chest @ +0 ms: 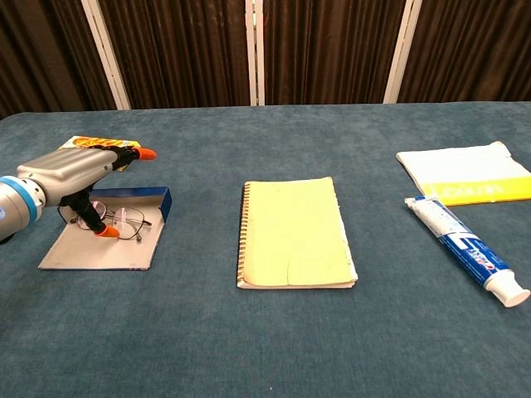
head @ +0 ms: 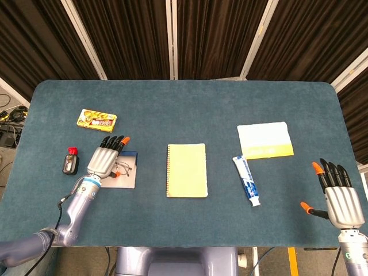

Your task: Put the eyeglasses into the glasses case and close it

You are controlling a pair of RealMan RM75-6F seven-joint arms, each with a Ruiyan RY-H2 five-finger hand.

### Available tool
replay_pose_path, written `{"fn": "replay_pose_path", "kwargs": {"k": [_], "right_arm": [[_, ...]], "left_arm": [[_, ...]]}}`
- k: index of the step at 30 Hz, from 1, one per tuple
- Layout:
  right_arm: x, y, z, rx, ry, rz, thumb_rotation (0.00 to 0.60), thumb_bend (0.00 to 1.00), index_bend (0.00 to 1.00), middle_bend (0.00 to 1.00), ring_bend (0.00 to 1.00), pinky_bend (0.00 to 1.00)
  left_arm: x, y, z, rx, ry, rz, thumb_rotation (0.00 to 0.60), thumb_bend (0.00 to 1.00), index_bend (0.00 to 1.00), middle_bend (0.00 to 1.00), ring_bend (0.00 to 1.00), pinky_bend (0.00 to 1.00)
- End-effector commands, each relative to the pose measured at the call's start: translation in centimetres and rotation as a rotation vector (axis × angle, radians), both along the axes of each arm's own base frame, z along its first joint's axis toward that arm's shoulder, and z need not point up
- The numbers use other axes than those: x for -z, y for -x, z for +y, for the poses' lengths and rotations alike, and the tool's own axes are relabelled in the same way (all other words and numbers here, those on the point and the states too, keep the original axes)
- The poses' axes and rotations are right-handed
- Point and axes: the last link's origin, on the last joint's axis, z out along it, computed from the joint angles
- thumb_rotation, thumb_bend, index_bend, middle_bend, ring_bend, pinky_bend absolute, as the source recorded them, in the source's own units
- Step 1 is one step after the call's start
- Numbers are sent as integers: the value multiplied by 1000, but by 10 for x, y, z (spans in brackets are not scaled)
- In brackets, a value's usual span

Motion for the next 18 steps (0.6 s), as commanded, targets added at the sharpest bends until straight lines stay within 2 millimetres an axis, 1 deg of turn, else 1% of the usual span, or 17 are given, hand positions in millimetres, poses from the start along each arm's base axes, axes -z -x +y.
{"fn": "replay_pose_path", "kwargs": {"k": [1,5,10,16,18], "right_arm": [[-1,1,0,3,2,-2,600,0,0,0,0,0],[-1,1,-1,6,3,2,600,0,0,0,0,0],[-2,3,-2,15,9,1,600,0,0,0,0,0],[-1,3,-2,15,6,3,600,0,0,0,0,0],[-1,2,-1,13,4,3,600,0,0,0,0,0]], "left_arm": [[3,-2,6,-2,-2,20,600,0,0,0,0,0],[5,-5,14,-4,-13,23,600,1,0,0,0,0],[1,-6,22,4,-31,20,600,3,0,0,0,0],[-8,-1,18,5,-24,9,600,2,0,0,0,0],[-13,5,16,1,-22,18,600,3,0,0,0,0]]}}
